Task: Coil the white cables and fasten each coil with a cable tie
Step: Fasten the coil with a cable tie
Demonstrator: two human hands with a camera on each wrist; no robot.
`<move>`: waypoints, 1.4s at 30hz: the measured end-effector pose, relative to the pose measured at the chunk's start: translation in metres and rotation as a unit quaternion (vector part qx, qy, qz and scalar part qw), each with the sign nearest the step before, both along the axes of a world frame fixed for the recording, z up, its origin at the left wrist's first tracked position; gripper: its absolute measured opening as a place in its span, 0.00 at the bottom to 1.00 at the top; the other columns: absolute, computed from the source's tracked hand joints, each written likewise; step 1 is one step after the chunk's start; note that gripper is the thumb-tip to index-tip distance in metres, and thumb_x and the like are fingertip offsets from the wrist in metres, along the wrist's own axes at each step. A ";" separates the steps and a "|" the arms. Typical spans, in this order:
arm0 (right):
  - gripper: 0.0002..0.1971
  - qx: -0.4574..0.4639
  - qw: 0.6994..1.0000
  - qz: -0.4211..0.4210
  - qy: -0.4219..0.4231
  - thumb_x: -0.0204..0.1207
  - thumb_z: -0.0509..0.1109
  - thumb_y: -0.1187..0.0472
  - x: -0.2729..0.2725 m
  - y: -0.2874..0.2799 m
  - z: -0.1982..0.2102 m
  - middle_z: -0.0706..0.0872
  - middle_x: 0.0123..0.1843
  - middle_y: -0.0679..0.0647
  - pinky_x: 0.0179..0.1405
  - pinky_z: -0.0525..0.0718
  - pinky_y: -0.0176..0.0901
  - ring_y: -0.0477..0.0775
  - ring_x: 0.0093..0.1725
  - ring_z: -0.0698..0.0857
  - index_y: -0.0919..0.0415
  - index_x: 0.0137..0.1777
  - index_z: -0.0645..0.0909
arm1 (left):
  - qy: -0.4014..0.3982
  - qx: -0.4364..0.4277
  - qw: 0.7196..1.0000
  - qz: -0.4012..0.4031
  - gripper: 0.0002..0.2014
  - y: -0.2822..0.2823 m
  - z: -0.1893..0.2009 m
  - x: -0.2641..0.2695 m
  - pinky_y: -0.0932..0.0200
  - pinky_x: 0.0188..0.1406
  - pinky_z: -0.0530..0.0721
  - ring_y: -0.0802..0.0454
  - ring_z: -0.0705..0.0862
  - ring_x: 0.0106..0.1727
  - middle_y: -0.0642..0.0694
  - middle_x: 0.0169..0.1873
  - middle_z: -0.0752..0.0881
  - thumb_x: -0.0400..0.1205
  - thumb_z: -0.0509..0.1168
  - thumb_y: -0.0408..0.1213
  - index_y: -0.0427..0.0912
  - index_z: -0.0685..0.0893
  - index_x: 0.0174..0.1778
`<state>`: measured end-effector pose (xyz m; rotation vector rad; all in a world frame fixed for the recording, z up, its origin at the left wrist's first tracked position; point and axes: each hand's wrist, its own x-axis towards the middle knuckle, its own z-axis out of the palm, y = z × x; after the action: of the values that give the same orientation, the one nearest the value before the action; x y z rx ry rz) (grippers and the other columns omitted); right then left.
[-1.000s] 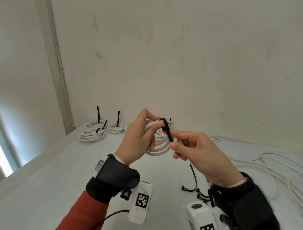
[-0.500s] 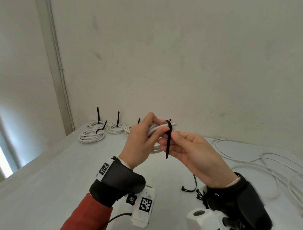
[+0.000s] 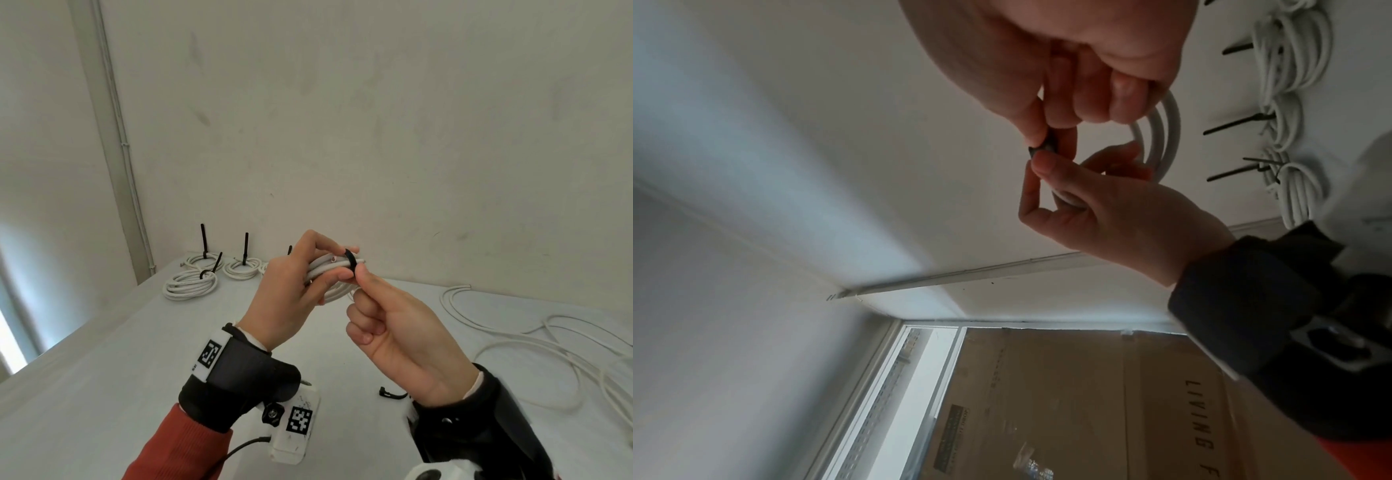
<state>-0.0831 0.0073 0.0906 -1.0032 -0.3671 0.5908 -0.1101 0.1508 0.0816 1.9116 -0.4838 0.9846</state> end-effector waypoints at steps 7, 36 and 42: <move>0.20 0.007 0.999 -0.025 0.033 0.78 0.68 0.55 -0.003 0.002 -0.002 0.55 0.19 0.45 0.20 0.52 0.35 0.44 0.18 0.53 0.53 0.23 0.81 | 0.005 0.101 0.994 0.031 0.12 0.009 0.000 0.001 0.64 0.44 0.85 0.67 0.86 0.51 0.71 0.60 0.82 0.80 0.63 0.51 0.54 0.71 0.56; 0.05 -0.256 0.965 0.019 -0.052 0.78 0.67 0.74 0.077 0.111 -0.047 0.83 0.44 0.62 0.31 0.90 0.44 0.57 0.35 0.85 0.65 0.49 0.76 | 0.295 -0.365 0.877 0.099 0.18 0.105 -0.061 0.057 0.66 0.17 0.74 0.55 0.81 0.19 0.41 0.41 0.88 0.88 0.54 0.48 0.35 0.77 0.55; 0.13 -0.283 0.957 0.015 -0.059 0.77 0.68 0.73 0.115 0.172 -0.082 0.82 0.55 0.65 0.35 0.89 0.44 0.57 0.42 0.87 0.73 0.61 0.77 | 0.396 -0.393 0.803 0.211 0.09 0.158 -0.092 0.071 0.64 0.22 0.77 0.48 0.78 0.29 0.38 0.37 0.79 0.82 0.58 0.25 0.35 0.75 0.35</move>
<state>0.0317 0.1788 0.0087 -1.5914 -0.3229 0.6821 -0.0392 0.3090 -0.0102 1.4542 0.7730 0.4210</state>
